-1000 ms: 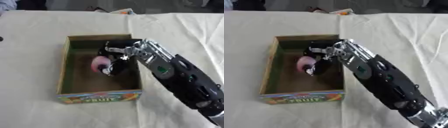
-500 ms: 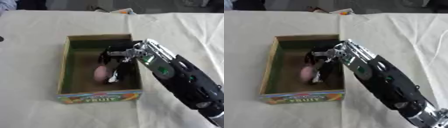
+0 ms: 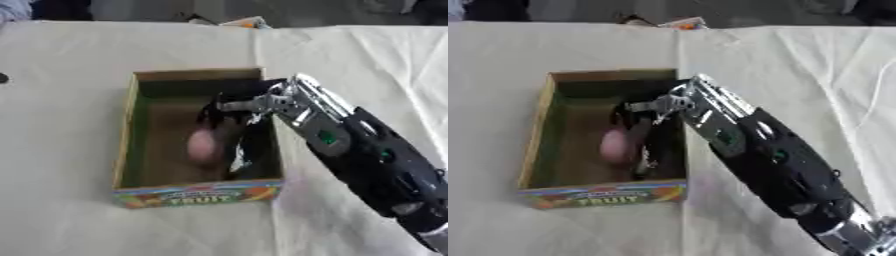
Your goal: Pick up objects on the table and place them in the box.
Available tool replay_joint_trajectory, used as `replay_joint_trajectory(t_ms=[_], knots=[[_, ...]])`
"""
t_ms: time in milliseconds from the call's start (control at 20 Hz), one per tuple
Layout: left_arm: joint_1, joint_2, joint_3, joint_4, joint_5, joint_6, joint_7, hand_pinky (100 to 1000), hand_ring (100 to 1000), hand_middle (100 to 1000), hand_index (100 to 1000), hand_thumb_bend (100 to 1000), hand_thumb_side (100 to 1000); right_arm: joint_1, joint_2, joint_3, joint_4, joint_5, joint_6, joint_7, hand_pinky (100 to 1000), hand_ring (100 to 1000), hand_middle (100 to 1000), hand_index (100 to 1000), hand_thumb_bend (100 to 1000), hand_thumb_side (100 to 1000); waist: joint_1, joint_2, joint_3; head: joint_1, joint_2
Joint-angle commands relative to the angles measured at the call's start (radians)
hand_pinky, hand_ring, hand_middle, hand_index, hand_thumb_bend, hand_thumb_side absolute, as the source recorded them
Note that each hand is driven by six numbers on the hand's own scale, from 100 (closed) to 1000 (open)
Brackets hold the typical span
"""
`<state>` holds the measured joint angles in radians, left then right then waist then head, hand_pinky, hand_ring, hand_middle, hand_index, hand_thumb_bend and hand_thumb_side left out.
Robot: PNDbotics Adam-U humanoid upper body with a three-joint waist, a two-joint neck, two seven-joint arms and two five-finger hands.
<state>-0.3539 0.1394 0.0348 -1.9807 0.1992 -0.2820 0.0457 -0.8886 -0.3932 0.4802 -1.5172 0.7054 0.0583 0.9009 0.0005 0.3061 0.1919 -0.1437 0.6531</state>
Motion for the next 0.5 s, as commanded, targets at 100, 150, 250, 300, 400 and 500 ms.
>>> replay_joint_trajectory(t_ms=[100, 150, 250, 300, 400, 500], knots=[[-0.010, 0.005, -0.002, -0.019, -0.002, 0.003, -0.002, 491, 653, 558, 560, 100, 841, -0.026, -0.031, -0.025, -0.061, -0.032, 0.013, -0.011, 616, 806, 725, 925, 705, 388, 0.006, -0.023, -0.003, 0.001, -0.014], [-0.009, 0.005, -0.002, -0.019, -0.002, 0.004, -0.002, 491, 653, 558, 560, 100, 841, -0.027, -0.035, -0.030, -0.074, -0.039, 0.018, -0.016, 616, 806, 728, 926, 700, 400, 0.006, -0.024, -0.004, 0.002, -0.016], [-0.009, 0.005, -0.002, -0.019, -0.003, 0.005, -0.003, 490, 653, 558, 560, 100, 840, -0.029, -0.041, -0.039, -0.101, -0.051, 0.028, -0.025, 616, 806, 731, 926, 704, 412, 0.008, -0.025, -0.006, 0.003, -0.020], [-0.009, 0.005, -0.001, -0.019, -0.003, 0.005, -0.003, 490, 653, 558, 560, 100, 840, -0.029, -0.044, -0.044, -0.115, -0.059, 0.033, -0.029, 617, 806, 731, 926, 704, 413, 0.008, -0.025, -0.007, 0.004, -0.021], [-0.009, 0.006, 0.000, -0.019, -0.003, 0.003, -0.001, 490, 652, 558, 560, 100, 838, -0.029, -0.053, -0.059, -0.152, -0.080, 0.046, -0.039, 618, 805, 732, 925, 706, 440, 0.010, -0.026, -0.009, 0.006, -0.023], [-0.009, 0.007, 0.001, -0.019, -0.002, 0.001, 0.001, 490, 652, 558, 560, 100, 838, -0.028, -0.066, -0.075, -0.193, -0.103, 0.059, -0.050, 616, 803, 731, 923, 707, 453, 0.011, -0.027, -0.013, 0.010, -0.022]])
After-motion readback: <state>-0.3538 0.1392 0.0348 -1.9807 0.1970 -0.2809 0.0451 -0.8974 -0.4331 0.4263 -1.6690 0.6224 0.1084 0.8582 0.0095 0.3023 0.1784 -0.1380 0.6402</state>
